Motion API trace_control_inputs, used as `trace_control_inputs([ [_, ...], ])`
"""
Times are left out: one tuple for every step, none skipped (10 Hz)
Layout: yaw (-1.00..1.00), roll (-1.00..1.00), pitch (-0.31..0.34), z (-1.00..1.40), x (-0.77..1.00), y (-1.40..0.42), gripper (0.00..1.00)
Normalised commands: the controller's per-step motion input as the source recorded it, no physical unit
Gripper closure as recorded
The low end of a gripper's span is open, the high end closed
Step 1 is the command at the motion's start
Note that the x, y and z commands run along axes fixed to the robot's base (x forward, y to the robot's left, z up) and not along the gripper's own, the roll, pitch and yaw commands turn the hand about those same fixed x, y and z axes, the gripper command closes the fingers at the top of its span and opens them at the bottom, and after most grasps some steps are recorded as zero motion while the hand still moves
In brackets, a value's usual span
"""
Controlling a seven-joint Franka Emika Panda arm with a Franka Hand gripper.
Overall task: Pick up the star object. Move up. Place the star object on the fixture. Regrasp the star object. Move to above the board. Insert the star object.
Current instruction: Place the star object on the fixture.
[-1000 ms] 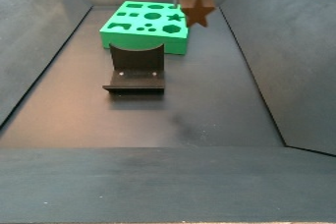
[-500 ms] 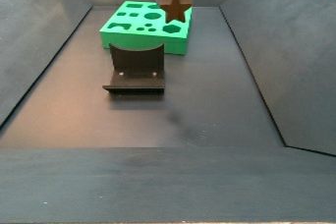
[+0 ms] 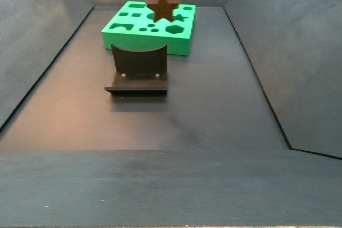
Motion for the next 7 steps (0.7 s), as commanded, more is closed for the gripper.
trace_control_inputs([
  [-0.03, -1.00, -0.020, 0.20, 0.72, 0.63, 1.00],
  [-0.03, -1.00, -0.001, 0.06, 0.59, 0.40, 1.00],
  [-0.03, -1.00, 0.011, 0.04, 0.53, 0.28, 1.00],
  [-0.04, -1.00, 0.038, 0.03, 0.40, 0.10, 1.00],
  [-0.04, -1.00, 0.056, 0.01, 0.30, 0.08, 1.00],
  [-0.06, -0.91, 0.078, 0.00, 0.15, 0.06, 1.00],
  [-0.06, -0.79, 0.078, 0.00, 0.09, 0.06, 1.00],
])
